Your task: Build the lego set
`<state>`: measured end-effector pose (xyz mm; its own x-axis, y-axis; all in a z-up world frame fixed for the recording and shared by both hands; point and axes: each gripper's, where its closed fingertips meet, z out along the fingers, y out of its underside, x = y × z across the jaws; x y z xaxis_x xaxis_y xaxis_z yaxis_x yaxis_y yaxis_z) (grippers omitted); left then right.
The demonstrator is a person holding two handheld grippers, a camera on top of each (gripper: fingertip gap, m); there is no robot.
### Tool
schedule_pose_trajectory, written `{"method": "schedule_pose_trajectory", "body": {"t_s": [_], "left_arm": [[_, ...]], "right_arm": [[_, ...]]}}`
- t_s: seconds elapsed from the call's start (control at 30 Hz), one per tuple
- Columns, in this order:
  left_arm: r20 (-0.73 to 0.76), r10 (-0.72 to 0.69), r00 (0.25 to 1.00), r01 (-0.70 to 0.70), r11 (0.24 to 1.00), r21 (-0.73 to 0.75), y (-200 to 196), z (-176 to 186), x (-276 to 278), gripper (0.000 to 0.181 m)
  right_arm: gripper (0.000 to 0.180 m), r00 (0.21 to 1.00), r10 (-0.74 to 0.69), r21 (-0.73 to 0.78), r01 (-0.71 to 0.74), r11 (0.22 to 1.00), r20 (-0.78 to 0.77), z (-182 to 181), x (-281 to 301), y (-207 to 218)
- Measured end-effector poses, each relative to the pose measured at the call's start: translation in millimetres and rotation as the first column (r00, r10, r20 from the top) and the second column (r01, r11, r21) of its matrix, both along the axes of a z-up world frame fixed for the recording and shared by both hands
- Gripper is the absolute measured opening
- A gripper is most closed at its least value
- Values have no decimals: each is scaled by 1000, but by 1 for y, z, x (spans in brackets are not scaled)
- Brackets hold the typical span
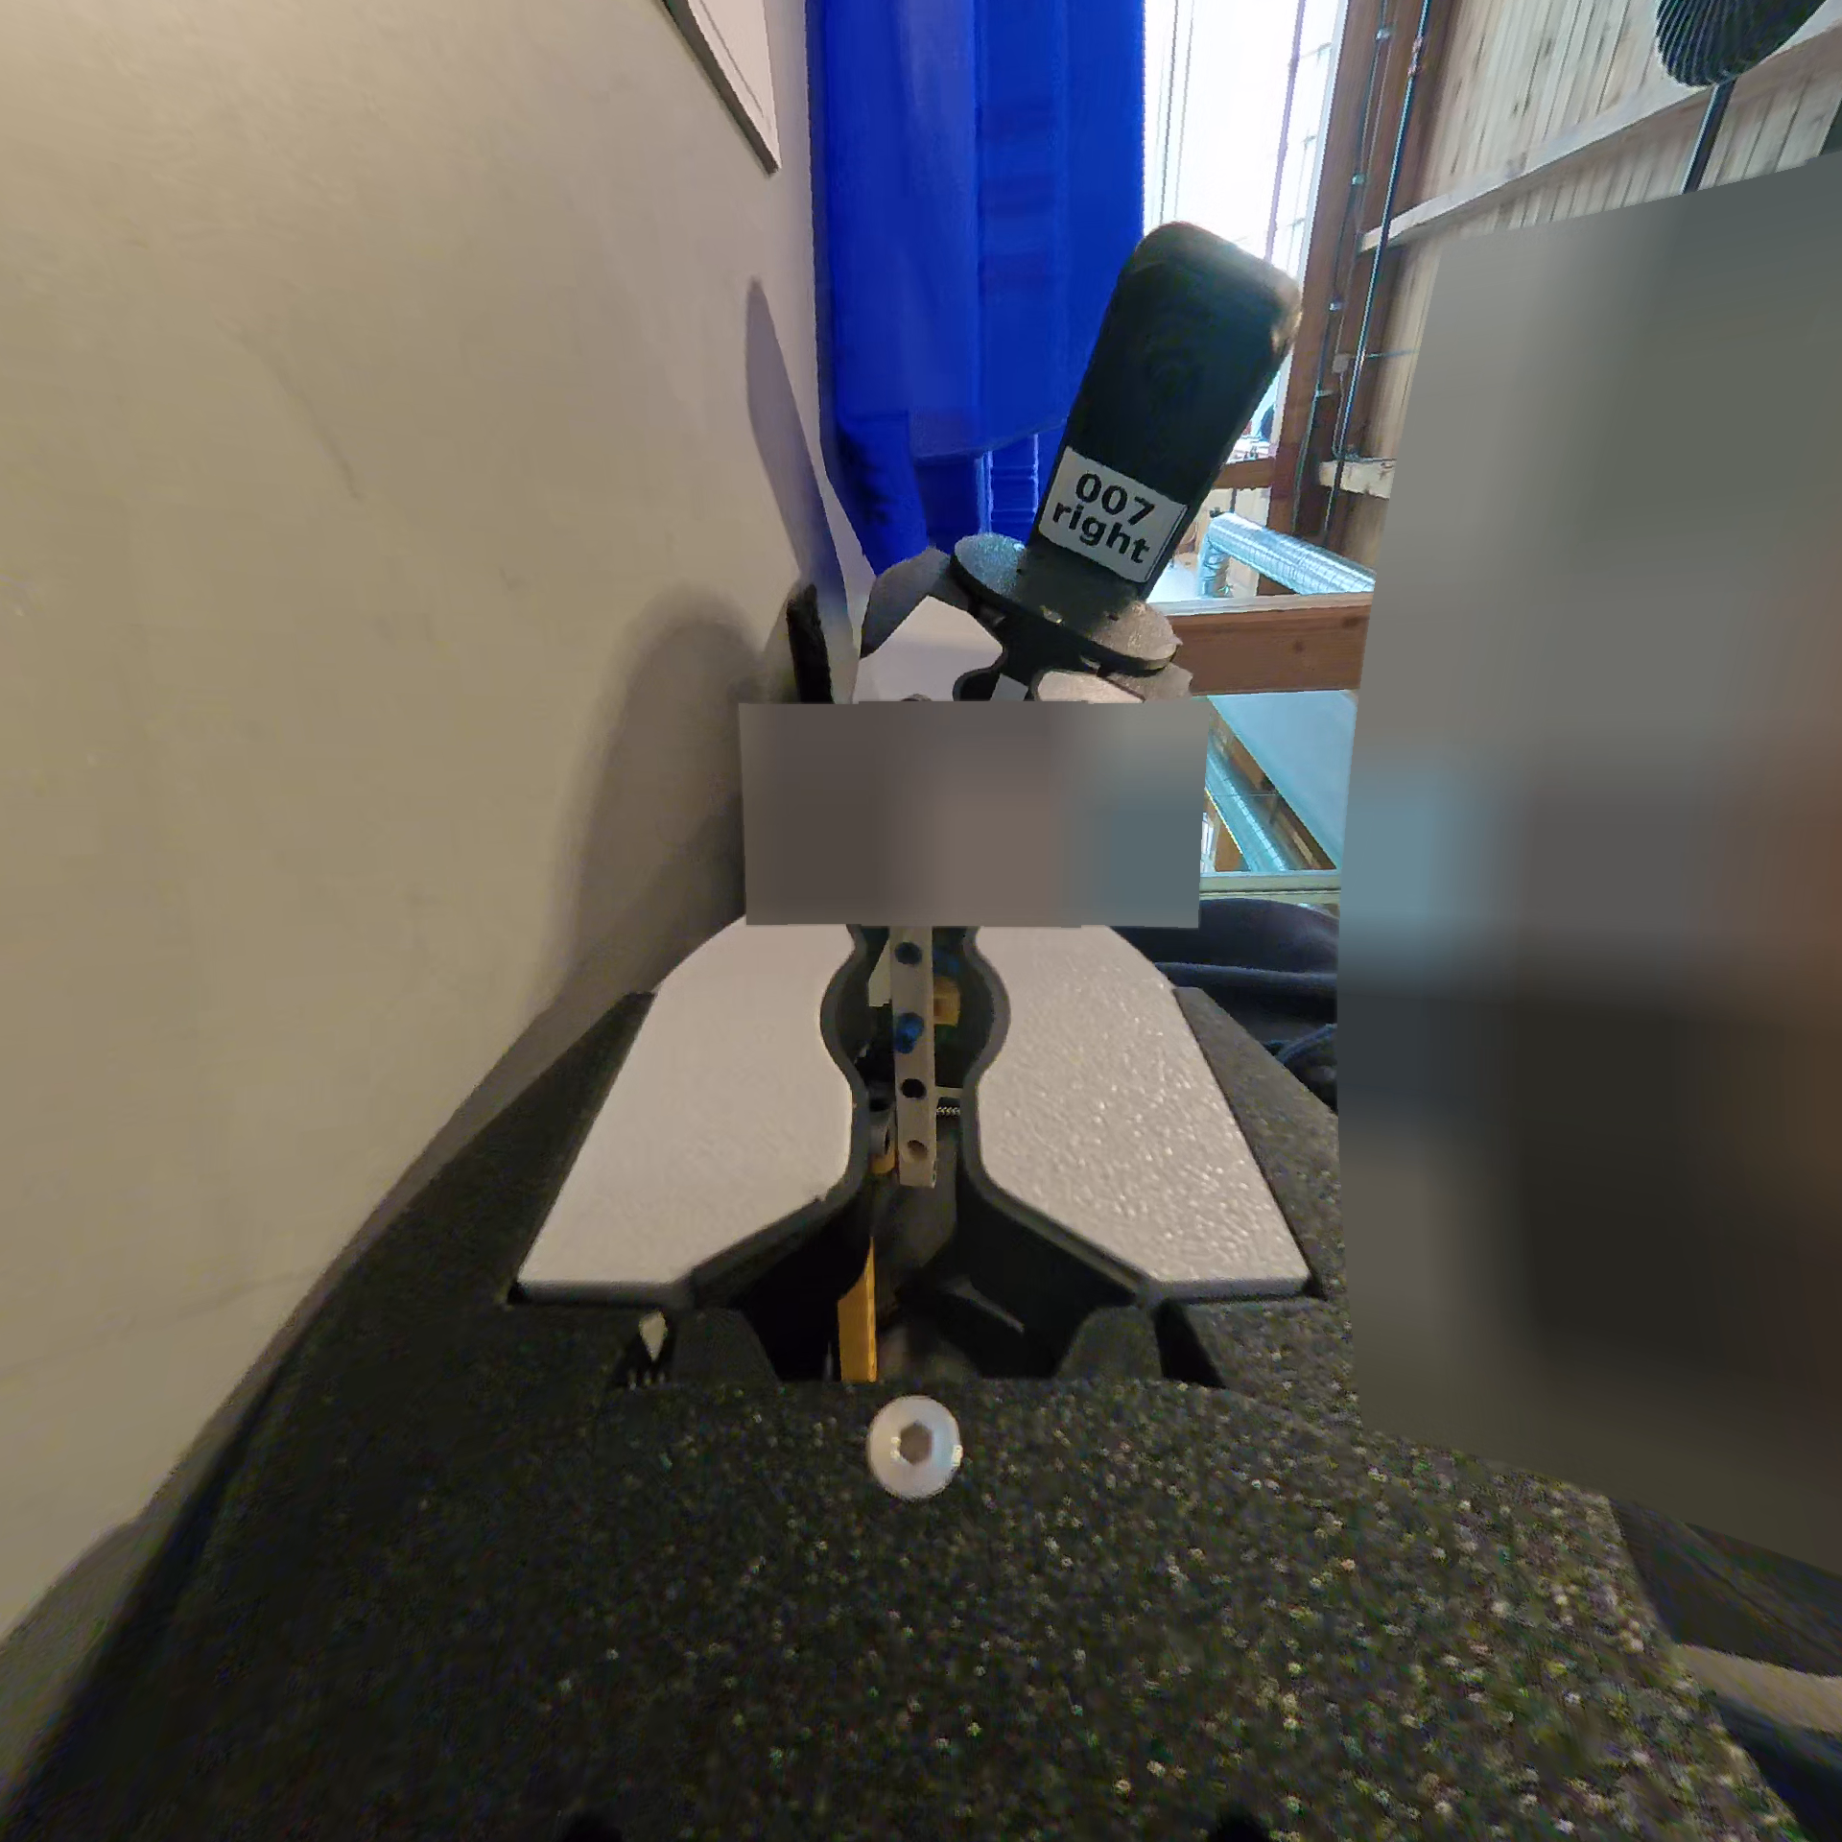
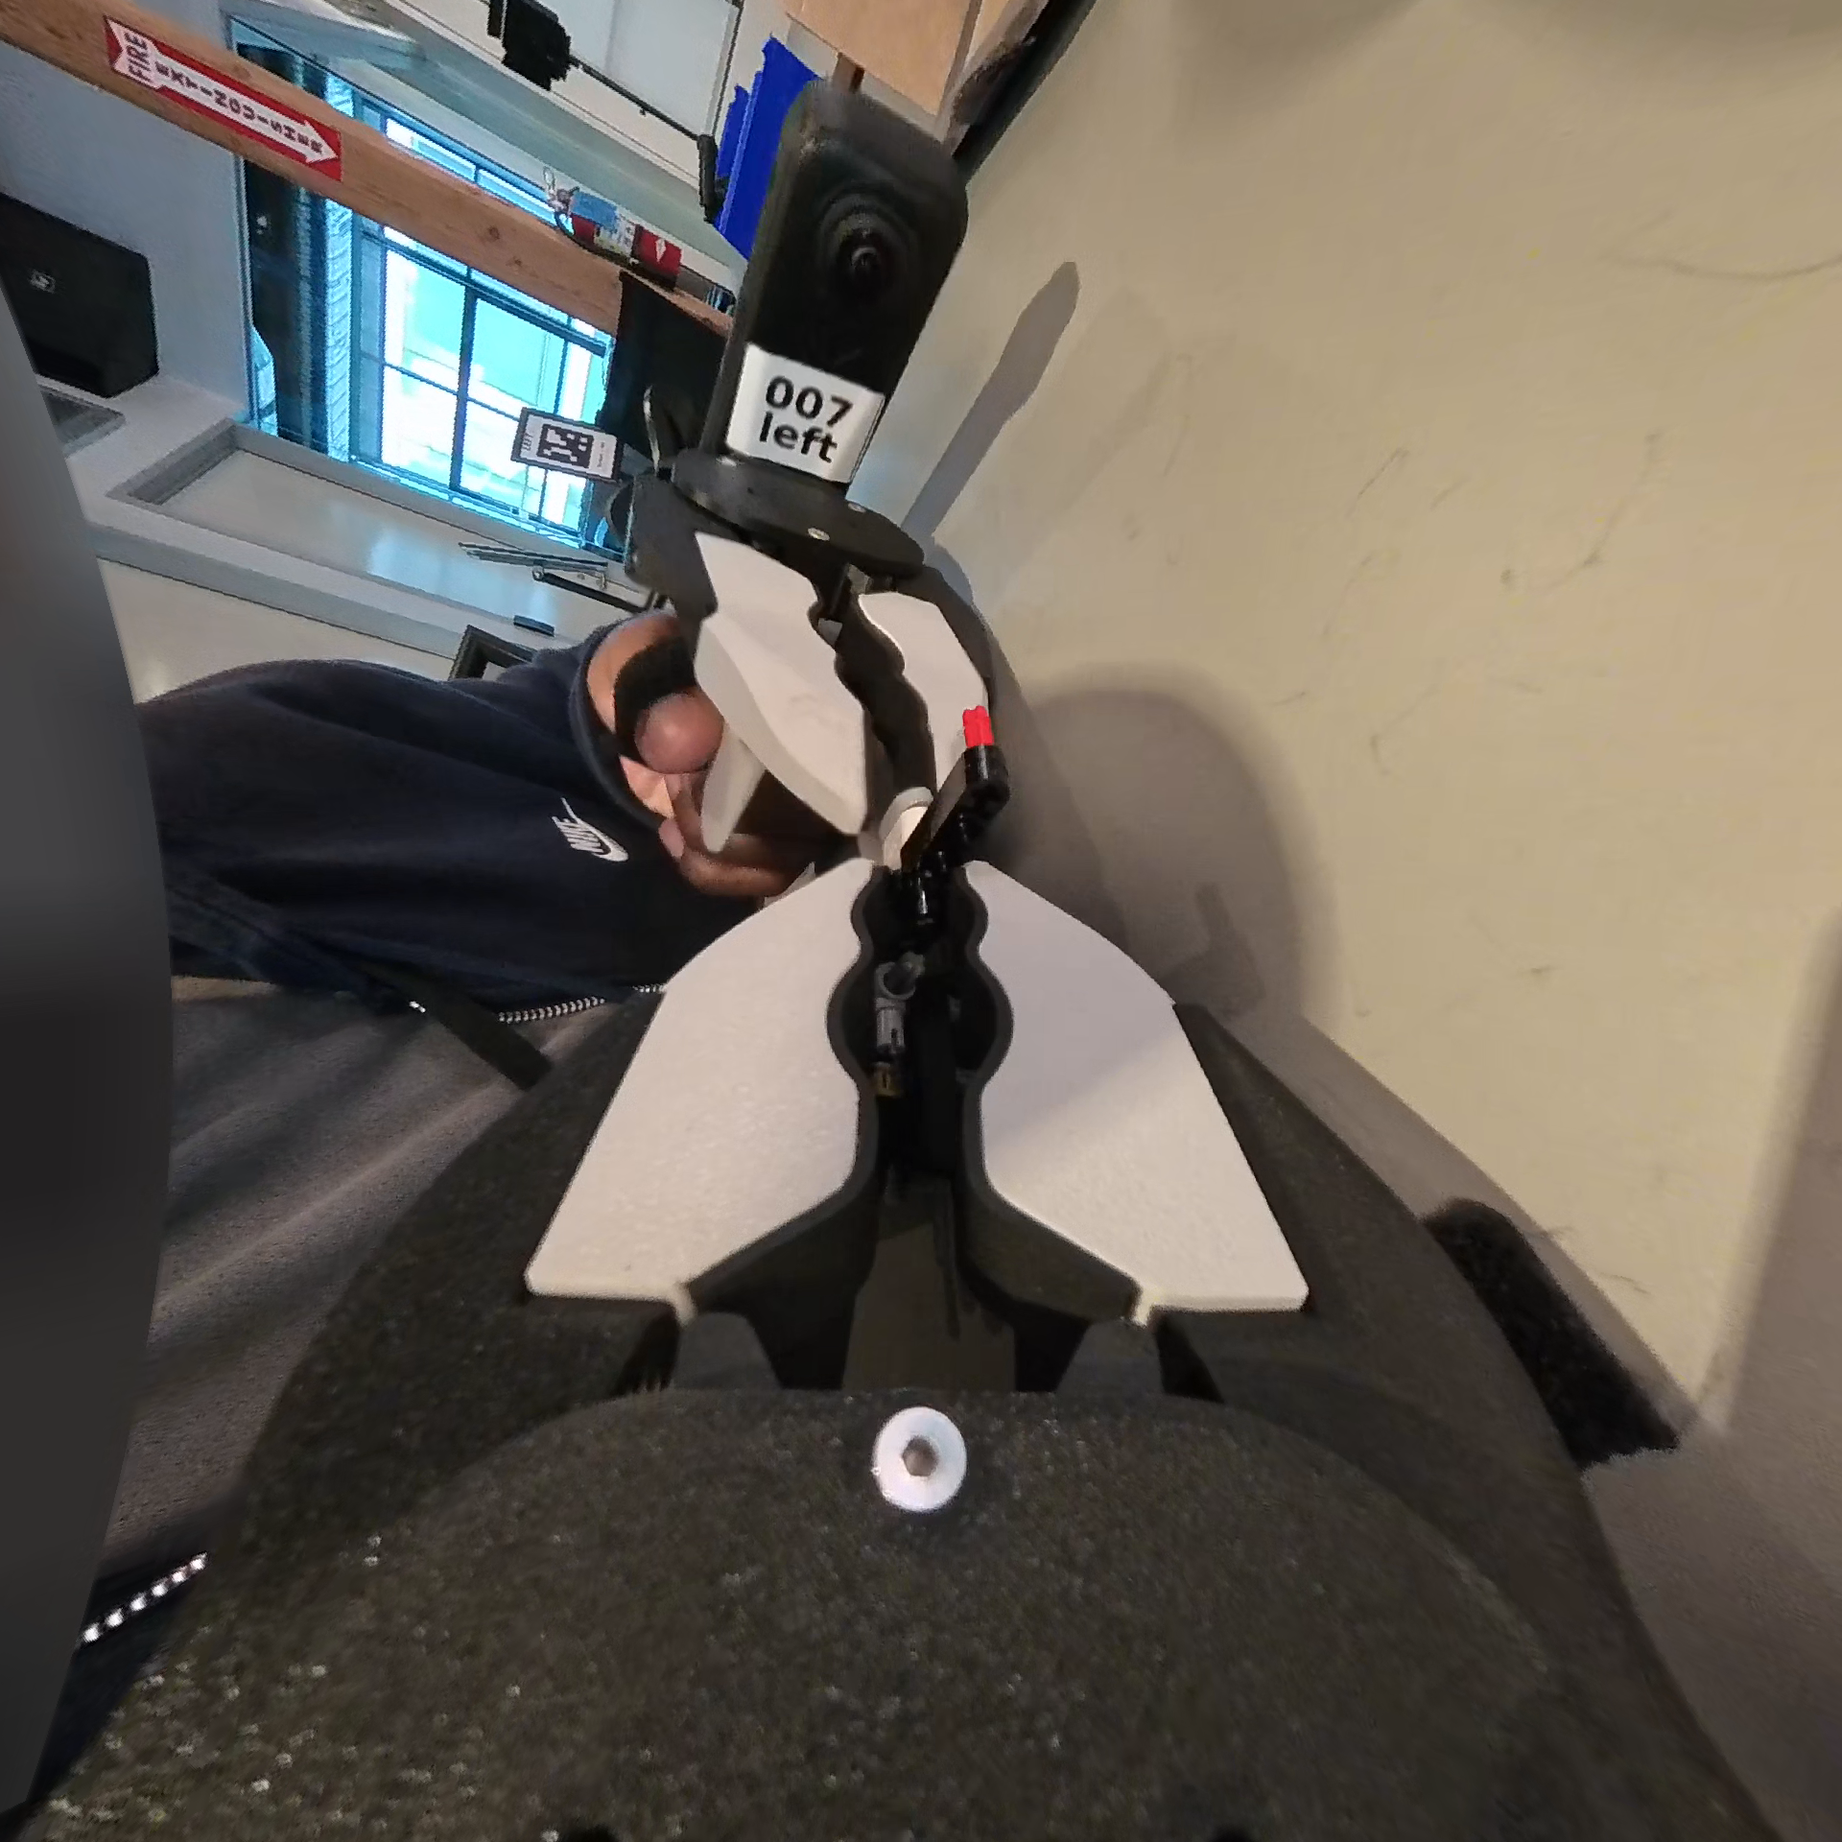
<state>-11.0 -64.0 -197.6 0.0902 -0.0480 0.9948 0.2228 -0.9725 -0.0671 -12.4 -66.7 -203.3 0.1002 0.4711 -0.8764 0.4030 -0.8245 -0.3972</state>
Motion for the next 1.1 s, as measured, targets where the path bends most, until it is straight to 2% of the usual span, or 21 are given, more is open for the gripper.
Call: {"method": "schedule_pose_trajectory", "body": {"t_s": [0.17,0.3,0.57,1.1], "left_arm": [[-29,12,1000,-12,1000,26,3,-1,-7,10],[-43,6,999,-4,999,48,0,-1,-8,0],[-95,16,995,-5,994,112,1,0,-6,0],[-109,27,994,-19,997,78,2,-5,-7,0]], "right_arm": [[11,1000,-1,-3,1,1000,0,0,0,0],[11,1000,0,-2,0,1000,1,0,0,0],[12,1000,2,-1,-2,1000,4,-1,0,0],[12,1000,3,3,-3,1000,12,-2,0,0]]}}
